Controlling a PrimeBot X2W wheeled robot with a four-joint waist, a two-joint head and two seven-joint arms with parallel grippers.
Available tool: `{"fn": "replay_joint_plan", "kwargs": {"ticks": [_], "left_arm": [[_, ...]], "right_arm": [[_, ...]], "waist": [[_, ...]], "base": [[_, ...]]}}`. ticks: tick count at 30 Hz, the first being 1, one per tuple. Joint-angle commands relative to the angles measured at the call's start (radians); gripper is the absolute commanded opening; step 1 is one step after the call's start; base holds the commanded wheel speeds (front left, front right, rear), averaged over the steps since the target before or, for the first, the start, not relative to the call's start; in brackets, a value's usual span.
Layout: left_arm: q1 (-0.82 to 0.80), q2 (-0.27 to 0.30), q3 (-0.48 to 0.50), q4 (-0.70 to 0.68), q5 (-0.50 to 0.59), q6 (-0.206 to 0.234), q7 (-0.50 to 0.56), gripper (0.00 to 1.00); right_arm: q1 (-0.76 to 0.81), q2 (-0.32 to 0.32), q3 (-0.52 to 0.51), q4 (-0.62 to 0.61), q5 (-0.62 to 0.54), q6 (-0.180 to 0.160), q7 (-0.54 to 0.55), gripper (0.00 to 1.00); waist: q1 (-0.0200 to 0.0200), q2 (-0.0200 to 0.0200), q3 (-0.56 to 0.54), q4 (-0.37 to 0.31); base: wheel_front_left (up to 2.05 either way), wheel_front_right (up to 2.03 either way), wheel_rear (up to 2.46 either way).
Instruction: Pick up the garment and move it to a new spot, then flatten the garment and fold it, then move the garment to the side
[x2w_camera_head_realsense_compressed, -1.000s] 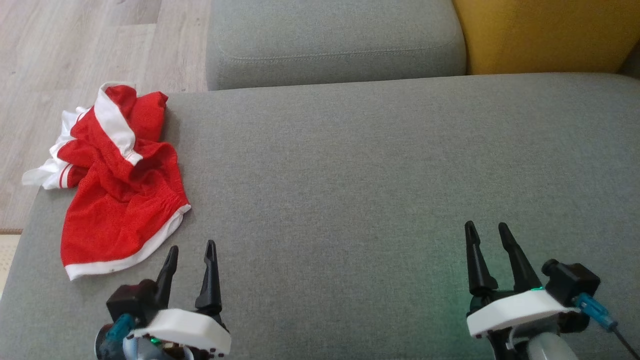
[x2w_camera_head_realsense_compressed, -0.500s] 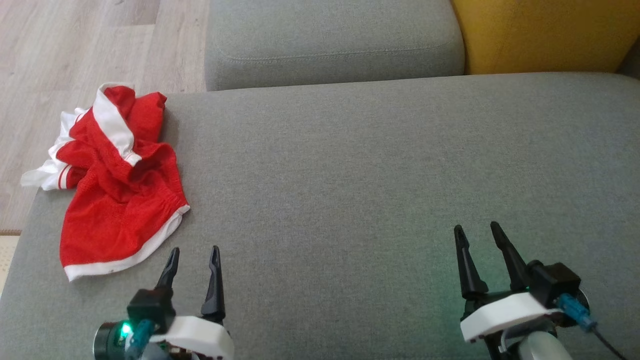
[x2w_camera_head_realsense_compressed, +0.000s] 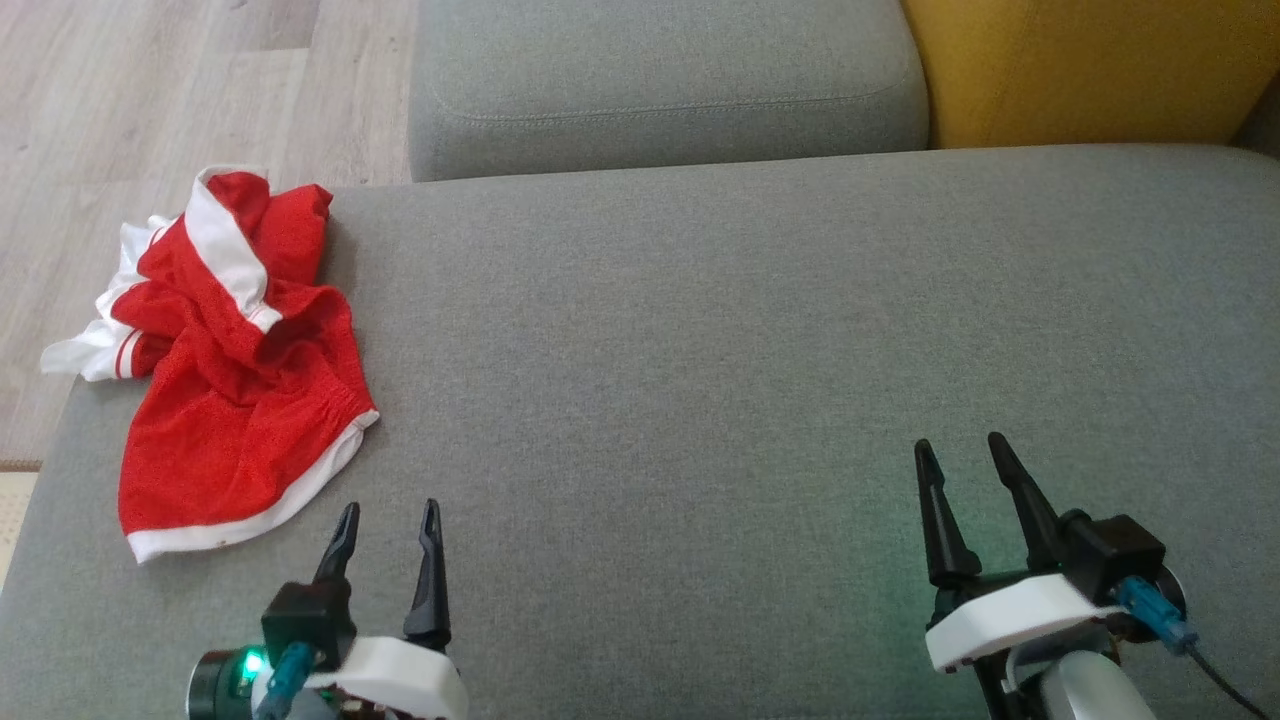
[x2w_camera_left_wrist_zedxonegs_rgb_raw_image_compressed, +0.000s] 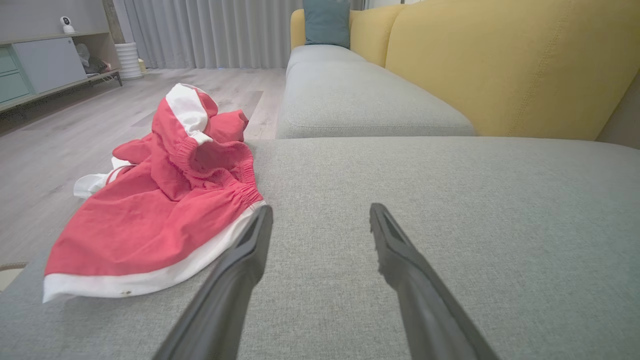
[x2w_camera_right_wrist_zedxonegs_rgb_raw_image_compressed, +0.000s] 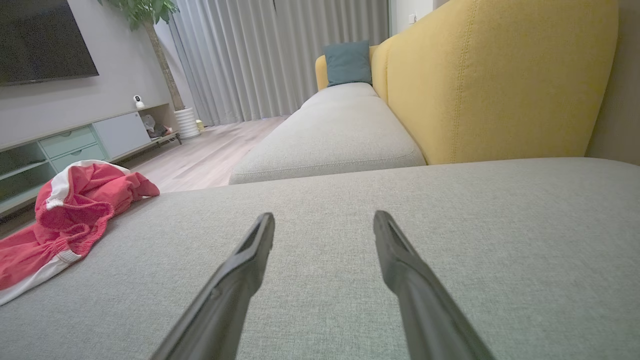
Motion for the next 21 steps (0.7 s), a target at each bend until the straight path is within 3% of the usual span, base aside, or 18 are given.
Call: {"fn": "replay_joint_plan", "kwargs": {"ticks": [1, 21], "left_arm": [[-0.031, 0.008, 0.038, -0.028, -0.01, 0.008, -0.013, 1.0], [-0.033, 0.008, 0.041, -0.019, -0.023, 0.007, -0.013, 1.0]], "right_arm": [[-0.049, -0.009, 0.019, -0.025, 0.003, 0.008, -0.012, 1.0], [-0.047, -0.009, 0.015, -0.026, 0.002, 0.008, -0.012, 1.0]], "waist": [[0.0, -0.0001, 0.0, -0.001], [0.0, -0.0001, 0.002, -0.001]], "base": [[0.0, 0.0, 0.0], [0.0, 0.0, 0.0]]}}
